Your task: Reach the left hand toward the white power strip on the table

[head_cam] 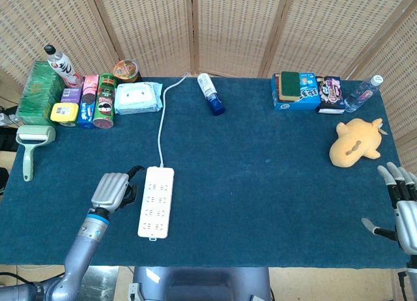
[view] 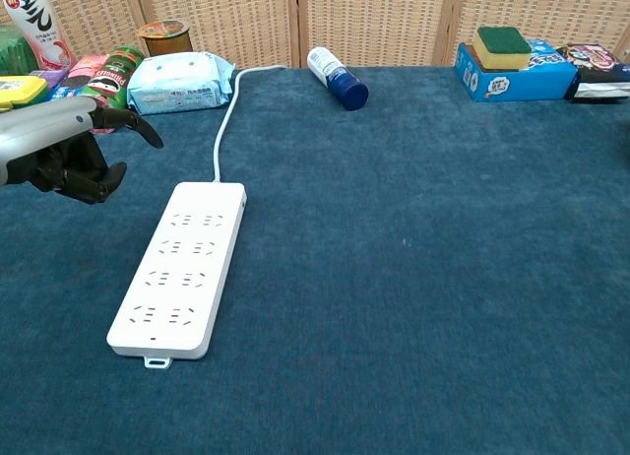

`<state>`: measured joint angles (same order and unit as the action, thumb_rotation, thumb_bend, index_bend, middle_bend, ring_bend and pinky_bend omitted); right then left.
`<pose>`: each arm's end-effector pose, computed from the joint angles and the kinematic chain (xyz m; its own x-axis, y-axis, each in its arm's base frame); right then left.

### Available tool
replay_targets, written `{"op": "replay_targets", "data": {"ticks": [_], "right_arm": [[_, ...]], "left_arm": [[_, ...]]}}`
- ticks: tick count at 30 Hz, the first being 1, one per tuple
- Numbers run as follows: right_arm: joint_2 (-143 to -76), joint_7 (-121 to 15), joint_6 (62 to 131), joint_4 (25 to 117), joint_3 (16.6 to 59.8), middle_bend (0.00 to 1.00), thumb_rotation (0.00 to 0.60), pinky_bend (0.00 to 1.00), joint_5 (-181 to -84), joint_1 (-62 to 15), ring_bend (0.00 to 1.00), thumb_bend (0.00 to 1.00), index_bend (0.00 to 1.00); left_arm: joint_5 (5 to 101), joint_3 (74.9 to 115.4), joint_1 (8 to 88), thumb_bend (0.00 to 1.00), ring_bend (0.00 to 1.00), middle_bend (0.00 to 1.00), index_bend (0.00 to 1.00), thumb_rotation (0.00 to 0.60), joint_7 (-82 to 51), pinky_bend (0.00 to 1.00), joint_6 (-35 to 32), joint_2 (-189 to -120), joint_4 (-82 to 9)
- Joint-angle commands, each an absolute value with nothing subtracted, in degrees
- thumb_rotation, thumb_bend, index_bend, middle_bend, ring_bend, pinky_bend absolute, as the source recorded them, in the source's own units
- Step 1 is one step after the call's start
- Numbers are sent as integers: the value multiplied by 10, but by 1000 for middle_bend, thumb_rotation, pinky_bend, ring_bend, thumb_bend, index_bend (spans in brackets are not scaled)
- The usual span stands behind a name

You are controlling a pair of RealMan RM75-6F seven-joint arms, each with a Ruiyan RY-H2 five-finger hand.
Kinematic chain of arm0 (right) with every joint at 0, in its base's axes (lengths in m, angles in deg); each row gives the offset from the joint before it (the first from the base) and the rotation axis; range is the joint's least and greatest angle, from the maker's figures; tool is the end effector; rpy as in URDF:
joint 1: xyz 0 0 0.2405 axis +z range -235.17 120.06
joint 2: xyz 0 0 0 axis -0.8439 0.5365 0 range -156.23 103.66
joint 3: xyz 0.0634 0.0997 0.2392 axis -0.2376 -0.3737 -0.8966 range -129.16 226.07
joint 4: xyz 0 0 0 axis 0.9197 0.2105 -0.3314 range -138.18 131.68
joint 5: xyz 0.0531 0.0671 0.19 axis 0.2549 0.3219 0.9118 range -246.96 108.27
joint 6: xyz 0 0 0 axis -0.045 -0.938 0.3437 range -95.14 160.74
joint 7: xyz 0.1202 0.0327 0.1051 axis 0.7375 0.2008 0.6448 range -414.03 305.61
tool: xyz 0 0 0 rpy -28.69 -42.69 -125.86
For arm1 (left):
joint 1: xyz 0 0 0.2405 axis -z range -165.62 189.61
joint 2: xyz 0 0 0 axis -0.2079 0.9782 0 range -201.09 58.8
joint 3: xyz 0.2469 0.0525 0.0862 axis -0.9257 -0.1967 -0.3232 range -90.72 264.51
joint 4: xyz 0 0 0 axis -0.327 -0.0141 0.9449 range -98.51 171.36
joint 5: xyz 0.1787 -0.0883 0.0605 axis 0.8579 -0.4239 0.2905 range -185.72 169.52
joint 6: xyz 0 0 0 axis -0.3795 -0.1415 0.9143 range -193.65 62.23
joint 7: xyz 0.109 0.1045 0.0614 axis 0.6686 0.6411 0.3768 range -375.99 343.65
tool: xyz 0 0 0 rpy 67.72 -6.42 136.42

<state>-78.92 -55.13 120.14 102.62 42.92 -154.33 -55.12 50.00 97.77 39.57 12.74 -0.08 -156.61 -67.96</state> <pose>-0.2864 -0.1942 0.2200 0.3749 0.0616 0.9250 -0.9271 0.0222 0.3742 -0.1781 0.2936 0.0055 0.2605 0.3107 0.9141 0.9642 -0.1326 -0.2297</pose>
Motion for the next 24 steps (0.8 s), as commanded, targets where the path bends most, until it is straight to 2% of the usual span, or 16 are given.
{"op": "replay_targets", "data": {"ticks": [1, 8, 24], "right_arm": [[-788, -549, 1200, 1026, 429, 12, 600, 0, -1543, -551, 0, 0, 0], [-785, -544, 1198, 1026, 430, 11, 600, 0, -1542, -550, 0, 0, 0], [-783, -536, 1196, 1025, 430, 11, 600, 0, -1541, -550, 0, 0, 0]], "left_arm": [[461, 980, 413, 681, 1000, 1000, 233, 600, 146, 1000, -7, -1587, -668], [433, 970, 431, 680, 1000, 1000, 233, 600, 167, 1000, -5, -1620, -637], [414, 963, 453, 677, 1000, 1000, 233, 600, 169, 1000, -8, -1645, -602]]}}
